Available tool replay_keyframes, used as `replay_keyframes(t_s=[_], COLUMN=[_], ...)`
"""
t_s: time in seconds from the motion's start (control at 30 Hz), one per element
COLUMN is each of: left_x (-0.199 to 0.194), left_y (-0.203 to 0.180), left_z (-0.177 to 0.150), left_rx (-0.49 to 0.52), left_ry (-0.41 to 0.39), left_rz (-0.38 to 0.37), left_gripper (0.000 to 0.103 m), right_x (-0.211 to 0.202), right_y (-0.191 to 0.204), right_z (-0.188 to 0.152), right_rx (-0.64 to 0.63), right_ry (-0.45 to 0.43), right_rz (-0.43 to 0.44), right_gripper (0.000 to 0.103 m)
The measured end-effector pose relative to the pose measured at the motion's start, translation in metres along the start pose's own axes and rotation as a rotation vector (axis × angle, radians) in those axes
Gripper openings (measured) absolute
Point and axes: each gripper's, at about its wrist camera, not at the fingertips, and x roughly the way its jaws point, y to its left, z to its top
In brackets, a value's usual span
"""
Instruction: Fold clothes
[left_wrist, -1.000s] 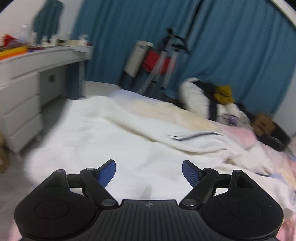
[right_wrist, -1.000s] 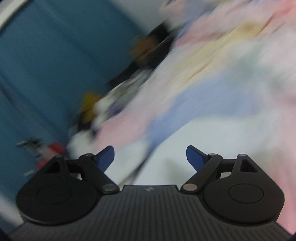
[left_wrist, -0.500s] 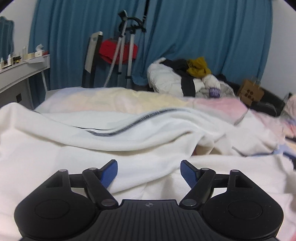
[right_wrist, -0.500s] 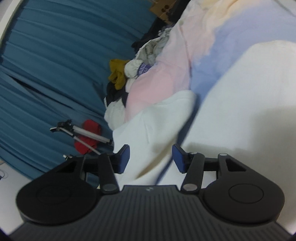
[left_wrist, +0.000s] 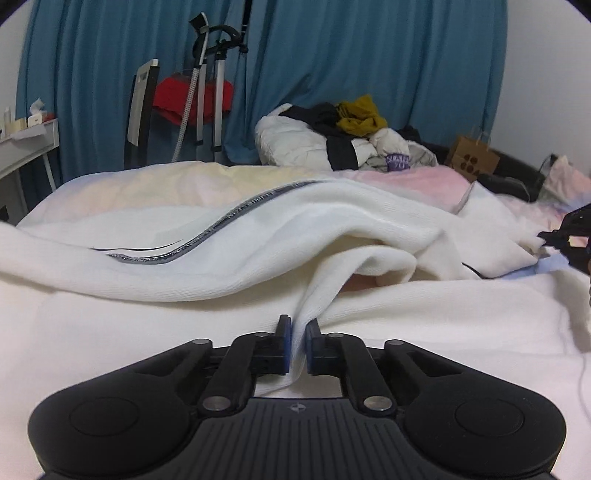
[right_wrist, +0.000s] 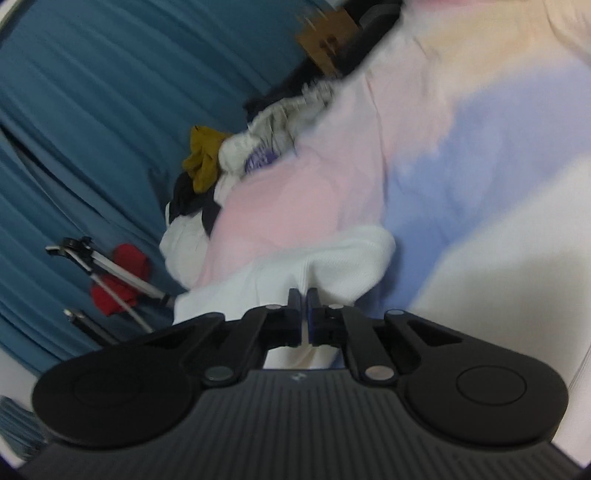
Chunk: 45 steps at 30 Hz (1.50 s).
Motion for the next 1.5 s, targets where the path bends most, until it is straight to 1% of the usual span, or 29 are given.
replay_keyframes(t_s=[0.03,0.1,0.17,0.23,0.3,0.4,0.47,0.5,0.57,0.67,0.7,0.77,0.8,0.93,0.97,1.1,1.17,1.2,1.3,1.37,1.4,1.43,1.47,1.5], left_x=[-0.002,-0.012,-0.021,-0.026,-0.03,-0.029,-0.025,-0.022,-0.017,-0.014,-0.013,-0.012,-0.011,-0.007,-0.007,-0.002,0.001,0.003,0.005,0.007,0.006,0.005,0.004,0.003], left_y=[0.001,0.003,0.004,0.005,0.005,0.0,-0.003,-0.004,-0.004,-0.004,-0.003,-0.002,0.0,0.003,0.003,0.005,0.008,0.009,0.011,0.011,0.011,0.01,0.01,0.009], left_z=[0.0,0.001,0.002,0.003,0.004,0.002,0.001,0.0,-0.002,-0.004,-0.004,-0.004,-0.004,-0.004,-0.005,-0.008,-0.008,-0.008,-0.009,-0.008,-0.008,-0.008,-0.008,-0.007], left_rx=[-0.007,-0.013,-0.018,-0.018,-0.012,0.029,0.046,0.053,0.063,0.073,0.069,0.055,0.054,0.046,0.042,0.018,-0.004,-0.015,-0.031,-0.03,-0.031,-0.032,-0.033,-0.034], left_ry=[-0.007,-0.034,-0.059,-0.072,-0.081,-0.065,-0.047,-0.034,-0.022,-0.015,-0.012,-0.011,-0.013,-0.024,-0.024,-0.016,-0.008,-0.004,0.0,0.0,0.0,0.001,0.001,0.001], left_rz=[-0.002,-0.003,0.002,0.007,0.01,0.007,0.002,-0.001,-0.007,-0.011,-0.016,-0.023,-0.025,-0.042,-0.049,-0.066,-0.074,-0.078,-0.084,-0.082,-0.082,-0.082,-0.081,-0.081], left_gripper=[0.004,0.003,0.003,0.003,0.003,0.003,0.004,0.004,0.004,0.004,0.005,0.005,0.005,0.005,0.005,0.005,0.005,0.005,0.005,0.005,0.005,0.005,0.005,0.006], right_x=[-0.008,-0.023,-0.046,-0.071,-0.086,-0.08,-0.048,-0.027,0.02,0.084,0.1,0.126,0.137,0.165,0.166,0.191,0.197,0.201,0.193,0.178,0.17,0.16,0.149,0.138], right_y=[0.011,0.034,0.068,0.107,0.143,0.182,0.195,0.195,0.18,0.14,0.127,0.107,0.101,0.114,0.118,0.109,0.103,0.101,0.097,0.096,0.096,0.096,0.097,0.097], right_z=[0.002,0.007,0.011,0.014,0.021,0.033,0.045,0.05,0.058,0.064,0.064,0.06,0.059,0.049,0.046,0.035,0.03,0.027,0.03,0.035,0.038,0.039,0.037,0.036], right_rx=[-0.019,-0.056,-0.105,-0.193,-0.282,-0.397,-0.453,-0.46,-0.444,-0.355,-0.332,-0.293,-0.289,-0.396,-0.429,-0.471,-0.49,-0.499,-0.477,-0.447,-0.432,-0.432,-0.449,-0.467], right_ry=[-0.038,-0.115,-0.2,-0.301,-0.399,-0.476,-0.453,-0.424,-0.334,-0.179,-0.141,-0.092,-0.085,-0.115,-0.131,-0.087,-0.076,-0.071,-0.053,-0.04,-0.033,-0.028,-0.022,-0.016], right_rz=[0.01,0.03,0.061,0.09,0.106,0.061,-0.041,-0.095,-0.182,-0.267,-0.294,-0.326,-0.334,-0.33,-0.332,-0.365,-0.351,-0.344,-0.305,-0.279,-0.266,-0.251,-0.242,-0.234], right_gripper=[0.005,0.005,0.005,0.005,0.005,0.005,0.005,0.005,0.005,0.005,0.005,0.005,0.005,0.005,0.005,0.005,0.006,0.008,0.008,0.011,0.013,0.017,0.031,0.039])
